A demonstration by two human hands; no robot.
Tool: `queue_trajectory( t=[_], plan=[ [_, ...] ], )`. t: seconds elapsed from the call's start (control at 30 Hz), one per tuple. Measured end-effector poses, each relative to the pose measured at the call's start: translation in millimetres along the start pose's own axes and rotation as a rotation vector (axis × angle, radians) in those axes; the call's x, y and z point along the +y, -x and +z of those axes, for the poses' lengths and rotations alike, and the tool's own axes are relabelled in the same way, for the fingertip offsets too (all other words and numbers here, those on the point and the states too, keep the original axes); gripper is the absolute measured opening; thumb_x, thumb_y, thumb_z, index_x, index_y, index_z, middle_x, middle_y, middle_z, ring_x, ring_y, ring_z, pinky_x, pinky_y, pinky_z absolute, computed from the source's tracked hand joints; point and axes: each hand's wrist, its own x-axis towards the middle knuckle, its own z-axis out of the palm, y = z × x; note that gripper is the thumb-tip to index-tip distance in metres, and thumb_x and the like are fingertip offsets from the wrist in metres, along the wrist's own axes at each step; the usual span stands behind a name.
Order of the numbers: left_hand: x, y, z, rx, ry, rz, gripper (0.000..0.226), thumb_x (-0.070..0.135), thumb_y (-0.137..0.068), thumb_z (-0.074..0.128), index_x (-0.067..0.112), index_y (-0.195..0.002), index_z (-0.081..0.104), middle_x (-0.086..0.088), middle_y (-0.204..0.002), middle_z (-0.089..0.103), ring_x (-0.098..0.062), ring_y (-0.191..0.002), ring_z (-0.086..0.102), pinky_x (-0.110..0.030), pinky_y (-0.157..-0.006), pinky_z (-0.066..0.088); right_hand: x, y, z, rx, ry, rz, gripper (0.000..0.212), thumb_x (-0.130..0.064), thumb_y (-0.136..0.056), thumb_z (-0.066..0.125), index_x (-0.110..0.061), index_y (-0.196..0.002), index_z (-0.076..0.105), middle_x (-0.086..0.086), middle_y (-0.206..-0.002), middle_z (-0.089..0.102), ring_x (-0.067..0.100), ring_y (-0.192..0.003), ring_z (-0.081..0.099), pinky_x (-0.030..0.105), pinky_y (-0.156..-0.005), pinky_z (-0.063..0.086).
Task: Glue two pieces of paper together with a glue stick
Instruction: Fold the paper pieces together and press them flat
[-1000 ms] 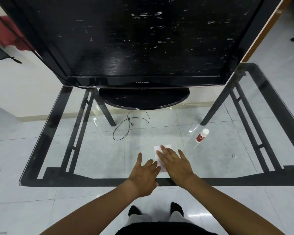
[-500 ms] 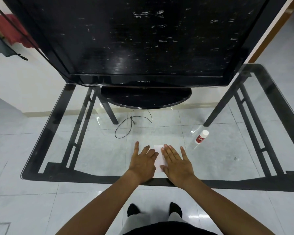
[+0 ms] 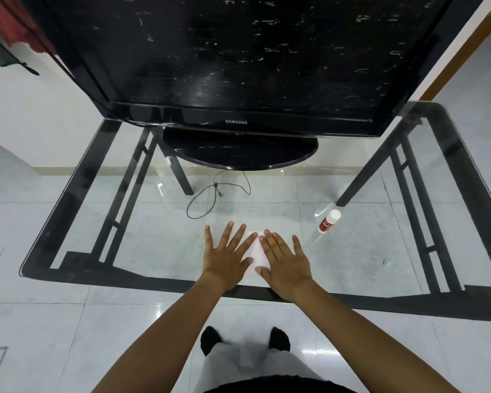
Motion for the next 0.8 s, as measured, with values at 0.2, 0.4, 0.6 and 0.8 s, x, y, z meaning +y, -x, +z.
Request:
queue_trajectory(
  t=[0.2, 0.4, 0.6, 0.8],
  plan=[
    [-13.8, -6.1, 11.4, -0.124, 0.190, -0.079, 0.072, 0.083, -0.076, 0.008, 0.059, -0.132, -0.029, 0.012, -0.146, -0.043, -0.030, -0.132, -0.041, -0.081, -0.096, -0.005, 11.1, 0.9, 16.3, 0.100, -0.093, 0.000, 0.072, -0.065, -0.090, 0.003, -0.028, -0.151, 0.013, -0.004, -0.160, 0.016, 0.021, -0.147, 0.015, 0.056, -0.112, -0.001],
    [-15.0, -11.3, 14.0, -0.173, 0.209, -0.081, 0.073, 0.086, -0.072, 0.011, 0.061, -0.117, -0.041, 0.013, -0.141, -0.048, -0.028, -0.126, -0.046, -0.081, -0.098, -0.006, 11.3, -2.0, 23.6, 0.142, -0.125, -0.023, 0.070, -0.064, -0.092, 0.011, -0.025, -0.150, 0.020, 0.001, -0.158, 0.024, 0.027, -0.145, 0.023, 0.058, -0.110, 0.008],
    [-18.8, -21.5, 11.1, -0.302, 0.258, -0.079, 0.075, 0.089, -0.071, 0.016, 0.065, -0.112, -0.042, 0.017, -0.129, -0.056, -0.025, -0.121, -0.050, -0.079, -0.098, -0.012, 13.3, -3.5, 27.2, 0.161, -0.148, -0.044, 0.070, -0.065, -0.093, 0.015, -0.026, -0.151, 0.015, 0.001, -0.160, 0.016, 0.027, -0.147, 0.014, 0.058, -0.111, 0.003],
    [-22.2, -13.0, 8.8, -0.211, 0.249, -0.016, 0.082, 0.087, -0.071, 0.029, 0.066, -0.118, -0.036, 0.015, -0.138, -0.049, -0.031, -0.135, -0.039, -0.080, -0.099, -0.003, 14.2, -2.0, 18.0, 0.108, -0.145, -0.061, 0.080, -0.069, -0.081, -0.011, -0.029, -0.150, -0.009, -0.006, -0.158, -0.016, 0.024, -0.148, -0.012, 0.052, -0.114, -0.017]
  ],
)
